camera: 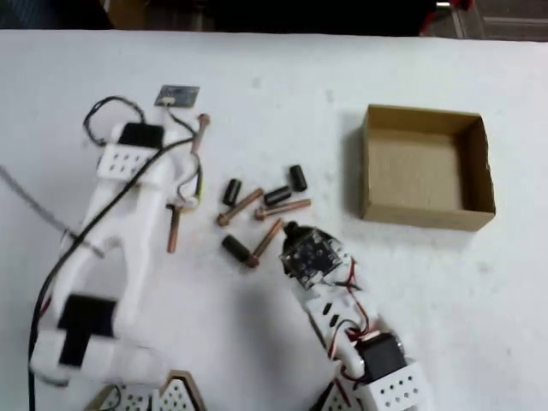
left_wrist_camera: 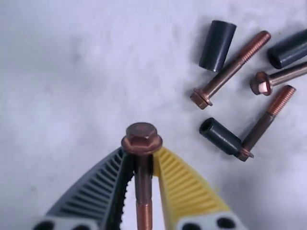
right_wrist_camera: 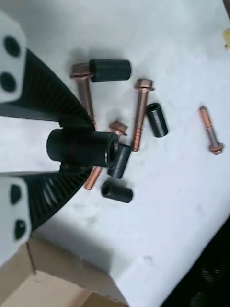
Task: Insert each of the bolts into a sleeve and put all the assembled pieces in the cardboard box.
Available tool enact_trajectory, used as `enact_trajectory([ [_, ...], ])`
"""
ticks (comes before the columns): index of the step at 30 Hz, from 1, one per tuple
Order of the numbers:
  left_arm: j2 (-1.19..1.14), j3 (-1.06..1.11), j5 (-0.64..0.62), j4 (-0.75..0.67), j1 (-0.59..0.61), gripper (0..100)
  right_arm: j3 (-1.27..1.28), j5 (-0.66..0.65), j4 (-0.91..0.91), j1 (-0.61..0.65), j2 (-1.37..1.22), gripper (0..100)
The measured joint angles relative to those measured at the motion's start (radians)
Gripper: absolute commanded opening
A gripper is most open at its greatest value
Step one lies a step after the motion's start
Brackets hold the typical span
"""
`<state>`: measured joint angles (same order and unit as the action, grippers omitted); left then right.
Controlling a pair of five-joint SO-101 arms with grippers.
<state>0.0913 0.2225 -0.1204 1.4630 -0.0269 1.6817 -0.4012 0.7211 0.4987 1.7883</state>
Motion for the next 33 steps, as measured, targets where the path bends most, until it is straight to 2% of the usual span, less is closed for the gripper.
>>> enact_trajectory([
  [9,0.407,0.169,0.006,0.002,-0.005,2,0.000,0.000,-0.213,0.017,0.000,1.6],
  [12,0.523,0.230,0.006,-0.014,-0.021,2,0.000,0.000,-0.244,0.066,0.000,1.6],
  [19,0.795,0.465,0.005,-0.250,-0.100,2,0.000,0.006,-0.247,0.120,0.000,1.6],
  [26,1.060,0.671,-0.078,-0.474,-0.170,2,0.000,0.232,-0.241,0.126,0.000,1.6],
  [33,1.238,0.793,-0.084,-0.681,-0.193,2,0.000,0.265,-0.241,0.126,0.000,1.6],
])
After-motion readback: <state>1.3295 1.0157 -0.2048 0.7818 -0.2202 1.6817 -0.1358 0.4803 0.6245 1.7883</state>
